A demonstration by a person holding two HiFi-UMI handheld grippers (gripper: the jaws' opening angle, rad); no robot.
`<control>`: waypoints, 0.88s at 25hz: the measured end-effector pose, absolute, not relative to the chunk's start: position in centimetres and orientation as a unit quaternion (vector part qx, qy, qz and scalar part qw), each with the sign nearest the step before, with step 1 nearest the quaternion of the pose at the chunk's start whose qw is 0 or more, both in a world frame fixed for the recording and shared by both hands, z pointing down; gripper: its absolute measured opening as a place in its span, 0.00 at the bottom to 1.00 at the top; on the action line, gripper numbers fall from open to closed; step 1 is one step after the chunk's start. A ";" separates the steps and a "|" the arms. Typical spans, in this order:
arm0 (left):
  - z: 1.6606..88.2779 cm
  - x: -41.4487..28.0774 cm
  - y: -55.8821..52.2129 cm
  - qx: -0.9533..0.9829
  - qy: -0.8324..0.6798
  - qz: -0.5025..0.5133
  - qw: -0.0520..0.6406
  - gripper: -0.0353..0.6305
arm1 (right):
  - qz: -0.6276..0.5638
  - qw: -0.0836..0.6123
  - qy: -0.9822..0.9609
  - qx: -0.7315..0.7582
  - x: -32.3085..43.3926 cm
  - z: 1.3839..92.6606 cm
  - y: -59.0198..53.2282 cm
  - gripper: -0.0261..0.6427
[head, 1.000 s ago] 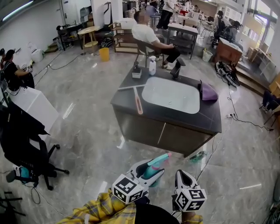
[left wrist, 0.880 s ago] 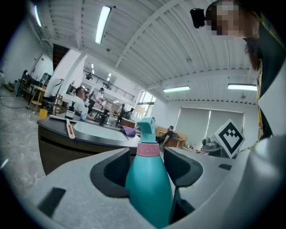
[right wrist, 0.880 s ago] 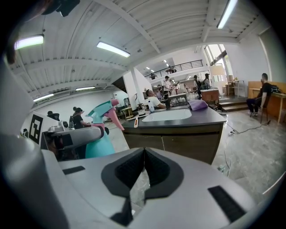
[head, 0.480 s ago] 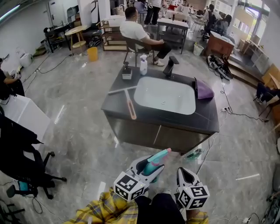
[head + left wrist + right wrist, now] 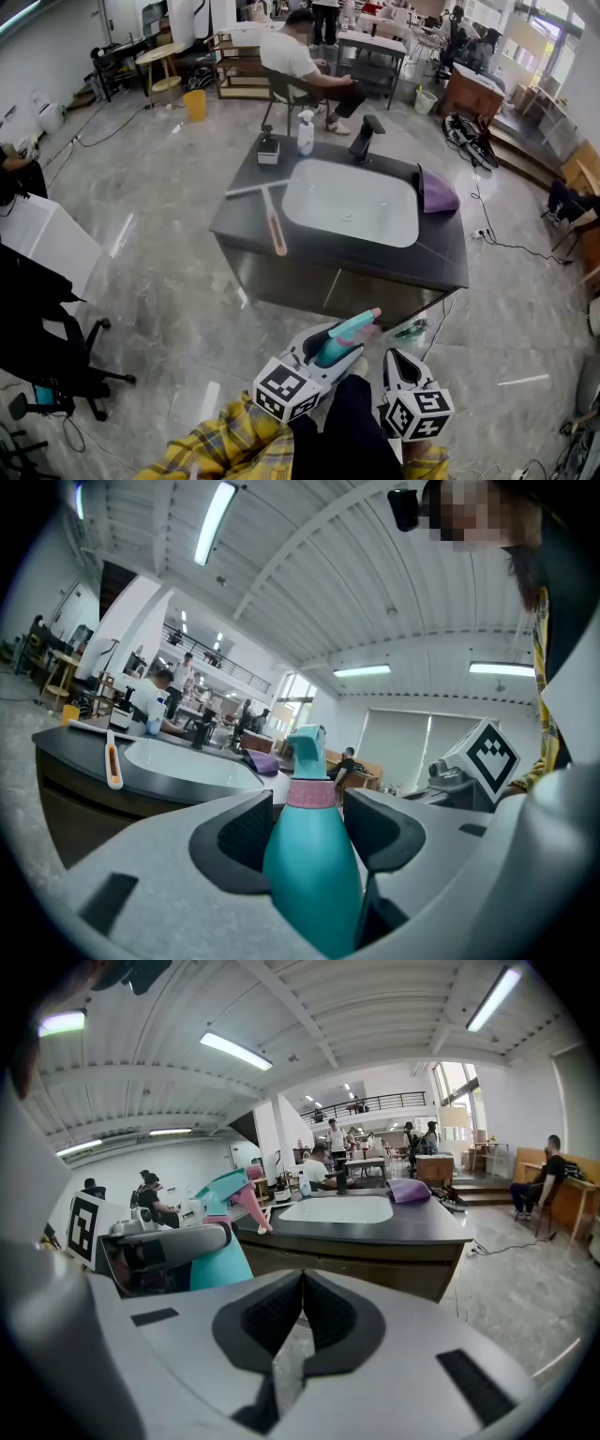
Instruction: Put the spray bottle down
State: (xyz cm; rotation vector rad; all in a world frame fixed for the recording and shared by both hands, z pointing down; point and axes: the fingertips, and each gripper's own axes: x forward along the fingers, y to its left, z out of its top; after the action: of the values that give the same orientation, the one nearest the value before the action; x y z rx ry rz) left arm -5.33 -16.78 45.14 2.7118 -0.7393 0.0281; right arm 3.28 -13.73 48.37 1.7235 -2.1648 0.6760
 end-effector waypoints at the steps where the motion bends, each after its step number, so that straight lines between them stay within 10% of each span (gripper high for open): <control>1: 45.0 -5.1 -17.1 0.952 -0.259 0.010 0.162 0.40 | 0.235 0.143 -0.752 0.599 3.5 48.4 -14.1 0.05; 22: 43.4 9.9 -29.2 0.954 -0.266 0.020 0.137 0.40 | 0.229 0.110 -0.781 0.570 16.0 47.1 -28.6 0.05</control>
State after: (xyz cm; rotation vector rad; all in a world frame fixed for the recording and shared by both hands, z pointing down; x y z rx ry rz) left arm 9.90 -29.19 43.41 2.7605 -0.7704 0.0588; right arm 16.01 -28.60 47.08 1.6764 -2.2954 0.6731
